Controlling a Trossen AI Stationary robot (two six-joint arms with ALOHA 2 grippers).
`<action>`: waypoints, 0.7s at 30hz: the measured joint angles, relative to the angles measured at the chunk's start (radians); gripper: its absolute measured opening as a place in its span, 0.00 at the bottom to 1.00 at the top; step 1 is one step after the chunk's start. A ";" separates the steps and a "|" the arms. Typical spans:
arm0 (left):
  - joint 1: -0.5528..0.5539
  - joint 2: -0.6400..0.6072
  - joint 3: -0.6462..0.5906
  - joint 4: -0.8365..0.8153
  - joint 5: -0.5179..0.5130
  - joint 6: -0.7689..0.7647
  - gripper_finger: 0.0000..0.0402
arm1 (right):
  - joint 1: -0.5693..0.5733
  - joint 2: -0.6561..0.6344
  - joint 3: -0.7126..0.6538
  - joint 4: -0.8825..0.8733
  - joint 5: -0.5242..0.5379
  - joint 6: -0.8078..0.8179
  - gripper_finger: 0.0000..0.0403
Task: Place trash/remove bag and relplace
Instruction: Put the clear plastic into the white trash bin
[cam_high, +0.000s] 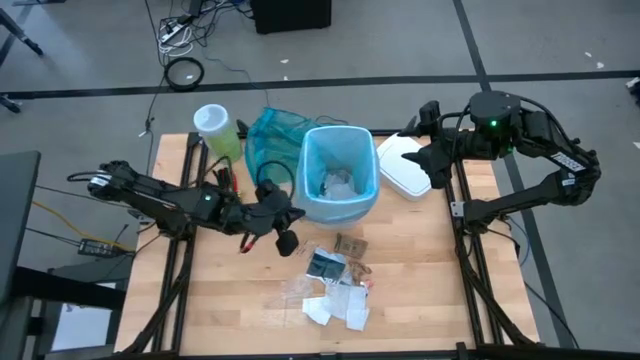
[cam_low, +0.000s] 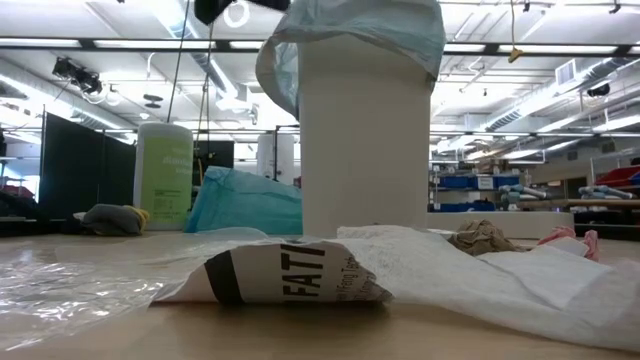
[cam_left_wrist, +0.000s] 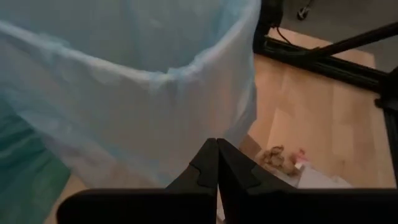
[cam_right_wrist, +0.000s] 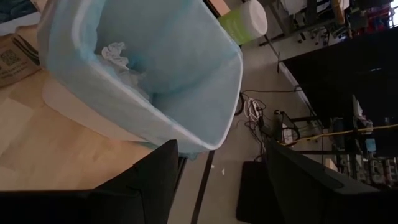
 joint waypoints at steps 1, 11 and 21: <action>0.000 0.005 -0.010 0.005 0.003 -0.003 0.02 | 0.000 0.001 0.000 -0.001 0.000 -0.001 0.57; 0.005 0.044 -0.138 0.101 0.043 -0.064 0.02 | 0.000 0.005 0.000 -0.006 0.000 -0.006 0.57; 0.000 0.047 -0.273 0.151 0.070 -0.162 0.02 | 0.000 0.005 0.000 -0.007 0.000 -0.006 0.57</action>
